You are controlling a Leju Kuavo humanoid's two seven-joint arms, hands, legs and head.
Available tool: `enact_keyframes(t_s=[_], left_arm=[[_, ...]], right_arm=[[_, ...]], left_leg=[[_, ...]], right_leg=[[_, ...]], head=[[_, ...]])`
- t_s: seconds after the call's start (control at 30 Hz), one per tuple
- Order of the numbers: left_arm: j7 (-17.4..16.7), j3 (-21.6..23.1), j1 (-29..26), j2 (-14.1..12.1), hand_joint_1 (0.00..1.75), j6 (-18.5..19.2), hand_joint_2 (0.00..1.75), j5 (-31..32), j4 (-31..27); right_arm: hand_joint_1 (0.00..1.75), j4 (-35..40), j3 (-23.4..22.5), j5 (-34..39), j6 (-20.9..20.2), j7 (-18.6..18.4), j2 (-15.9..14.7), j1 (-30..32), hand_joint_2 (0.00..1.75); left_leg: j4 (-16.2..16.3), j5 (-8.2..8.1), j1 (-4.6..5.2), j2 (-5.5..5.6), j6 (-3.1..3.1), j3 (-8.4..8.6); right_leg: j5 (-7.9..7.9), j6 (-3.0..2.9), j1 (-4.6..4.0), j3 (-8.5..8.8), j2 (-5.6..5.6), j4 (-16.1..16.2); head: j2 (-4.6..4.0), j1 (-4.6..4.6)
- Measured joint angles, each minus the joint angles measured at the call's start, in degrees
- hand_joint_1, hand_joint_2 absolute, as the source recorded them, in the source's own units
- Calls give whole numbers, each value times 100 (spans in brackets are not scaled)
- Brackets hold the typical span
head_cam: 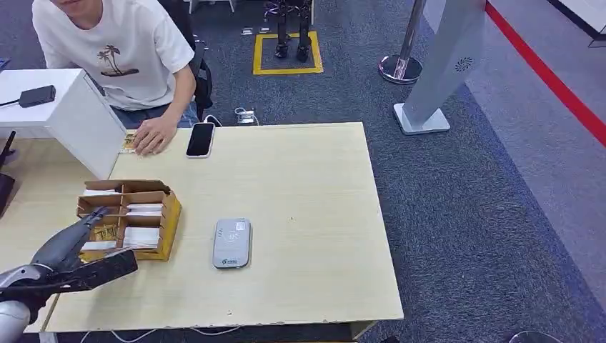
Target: Pass the card to the sensor for recognition and then transmit it.
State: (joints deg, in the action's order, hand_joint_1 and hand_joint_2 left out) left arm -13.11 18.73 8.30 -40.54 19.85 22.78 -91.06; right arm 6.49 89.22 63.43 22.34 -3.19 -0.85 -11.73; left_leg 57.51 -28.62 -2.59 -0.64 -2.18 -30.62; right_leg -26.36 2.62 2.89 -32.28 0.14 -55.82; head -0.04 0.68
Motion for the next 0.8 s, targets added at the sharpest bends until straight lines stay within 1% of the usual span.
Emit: enact_keyframes(t_s=[0.53, 0.8], left_arm=[[0, 138, 160, 194, 0, -24, 175, 11, 310], [4, 188, 193, 234, 0, -26, 175, 11, 402]], right_arm=[[0, 2, 0, -66, 2, -15, 0, -20, 0], [0, 2, 0, -72, 2, -15, 0, -22, 0]], left_leg=[[1, 0, 0, -1, 0, 0], [1, 0, 0, -1, 0, 1]], right_leg=[[0, 0, 0, 0, 1, 0], [0, 0, 0, 0, 2, 0]], head=[[0, 2], [0, 2]])
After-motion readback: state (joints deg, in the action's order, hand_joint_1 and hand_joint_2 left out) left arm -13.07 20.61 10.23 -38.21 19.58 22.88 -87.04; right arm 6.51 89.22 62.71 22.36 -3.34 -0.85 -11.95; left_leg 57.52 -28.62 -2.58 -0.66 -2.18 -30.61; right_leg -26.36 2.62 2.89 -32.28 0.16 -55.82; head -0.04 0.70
